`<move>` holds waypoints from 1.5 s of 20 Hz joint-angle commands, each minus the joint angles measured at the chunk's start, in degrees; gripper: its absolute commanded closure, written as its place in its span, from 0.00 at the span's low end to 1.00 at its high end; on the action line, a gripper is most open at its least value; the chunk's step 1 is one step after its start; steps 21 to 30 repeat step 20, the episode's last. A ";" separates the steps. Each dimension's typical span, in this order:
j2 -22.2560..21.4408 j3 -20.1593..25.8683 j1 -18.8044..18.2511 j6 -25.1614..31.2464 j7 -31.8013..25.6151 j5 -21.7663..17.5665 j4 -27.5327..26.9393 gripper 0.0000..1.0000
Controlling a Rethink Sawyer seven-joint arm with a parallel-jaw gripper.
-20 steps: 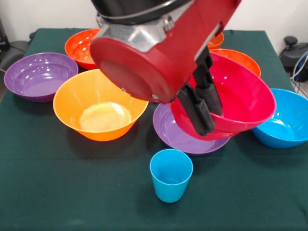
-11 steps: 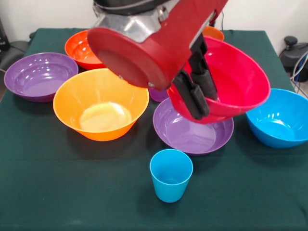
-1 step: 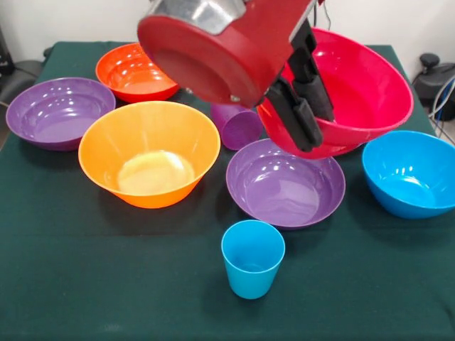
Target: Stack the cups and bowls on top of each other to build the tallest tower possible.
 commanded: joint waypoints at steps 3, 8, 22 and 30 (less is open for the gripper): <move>3.07 -1.14 -0.92 2.83 -16.66 -5.84 -11.89 1.00; 3.30 -0.44 -0.99 1.09 -16.74 -5.28 -12.25 1.00; 2.92 0.67 -0.81 -1.77 -17.56 -4.25 -12.85 1.00; 2.92 0.67 -0.81 -1.77 -17.56 -4.25 -12.85 1.00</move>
